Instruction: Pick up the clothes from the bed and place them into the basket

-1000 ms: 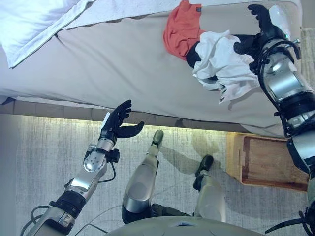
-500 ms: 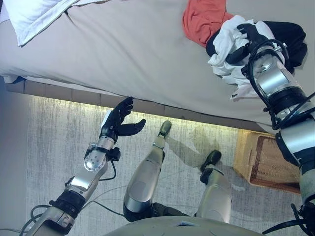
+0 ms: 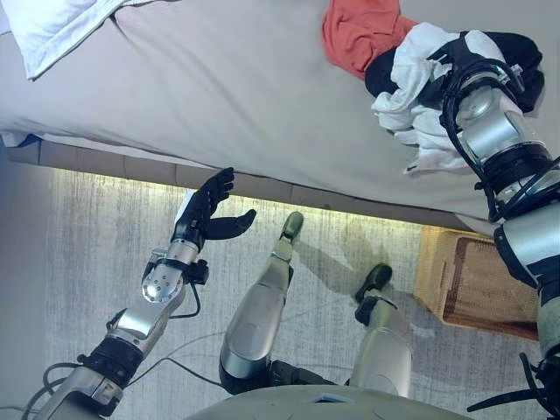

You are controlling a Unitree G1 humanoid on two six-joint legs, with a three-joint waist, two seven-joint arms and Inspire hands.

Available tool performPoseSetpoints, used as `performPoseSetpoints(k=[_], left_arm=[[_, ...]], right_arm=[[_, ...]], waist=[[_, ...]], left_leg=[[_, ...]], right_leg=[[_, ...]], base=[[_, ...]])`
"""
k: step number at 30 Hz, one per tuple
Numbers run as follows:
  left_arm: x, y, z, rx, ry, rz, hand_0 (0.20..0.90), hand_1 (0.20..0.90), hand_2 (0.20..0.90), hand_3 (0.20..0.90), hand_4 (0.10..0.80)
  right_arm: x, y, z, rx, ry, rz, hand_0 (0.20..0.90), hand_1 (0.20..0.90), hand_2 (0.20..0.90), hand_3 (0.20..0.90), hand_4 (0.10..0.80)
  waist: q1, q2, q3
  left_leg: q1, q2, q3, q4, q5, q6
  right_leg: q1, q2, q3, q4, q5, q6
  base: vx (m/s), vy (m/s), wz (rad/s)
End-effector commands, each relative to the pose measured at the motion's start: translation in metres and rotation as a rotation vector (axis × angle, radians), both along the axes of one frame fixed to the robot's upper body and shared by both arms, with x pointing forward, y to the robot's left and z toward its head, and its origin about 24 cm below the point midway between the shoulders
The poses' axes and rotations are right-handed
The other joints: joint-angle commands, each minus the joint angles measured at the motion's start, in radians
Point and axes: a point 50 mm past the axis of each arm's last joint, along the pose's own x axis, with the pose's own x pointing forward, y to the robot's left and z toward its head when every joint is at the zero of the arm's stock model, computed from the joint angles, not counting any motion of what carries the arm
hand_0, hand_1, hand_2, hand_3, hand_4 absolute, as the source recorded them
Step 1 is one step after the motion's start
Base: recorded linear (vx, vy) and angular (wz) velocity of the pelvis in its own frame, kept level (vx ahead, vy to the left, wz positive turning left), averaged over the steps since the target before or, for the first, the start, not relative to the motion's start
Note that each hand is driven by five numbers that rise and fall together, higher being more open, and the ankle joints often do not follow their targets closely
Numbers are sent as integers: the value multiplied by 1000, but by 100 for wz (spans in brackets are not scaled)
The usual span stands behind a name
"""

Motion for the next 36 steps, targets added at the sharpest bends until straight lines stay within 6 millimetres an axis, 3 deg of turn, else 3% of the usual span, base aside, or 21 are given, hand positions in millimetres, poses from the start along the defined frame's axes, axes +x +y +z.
performPoseSetpoints(k=[1, 8, 22, 36], left_arm=[[-5, 5, 25, -45, -132, -1, 900, 900, 900, 900, 800], [-5, 9, 19, -32, -101, 6, 900, 900, 900, 900, 800], [-15, 11, -9, -5, 27, 15, 900, 900, 900, 900, 800], [-19, 10, -17, -22, 43, -16, 900, 900, 900, 900, 800]], right_arm=[[-15, -17, 48, -162, -152, -35, 300, 300, 300, 200, 100], [-19, -9, 46, -153, -187, 59, 300, 300, 300, 200, 100], [-23, -9, 28, -99, -133, 182, 300, 300, 300, 200, 100], [-22, -7, 30, -40, -149, 208, 300, 300, 300, 200, 100]], waist=[[-23, -14, -24], [-65, -46, -59], [-124, -108, -260], [-101, -92, -278]], left_leg=[[71, 34, 37, 29, -98, 48], [189, 63, 75, -16, -106, 35], [356, 102, 128, -130, -113, 21], [360, 98, 84, -138, -105, 6]], right_leg=[[67, 19, -20, -17, 29, -51], [189, 34, 11, -109, 46, -48], [332, 59, 82, -249, 86, -23], [341, 37, 43, -231, 75, -22]], base=[[19, -1, -15], [39, 0, -16], [86, 14, -17], [0, 12, 1]])
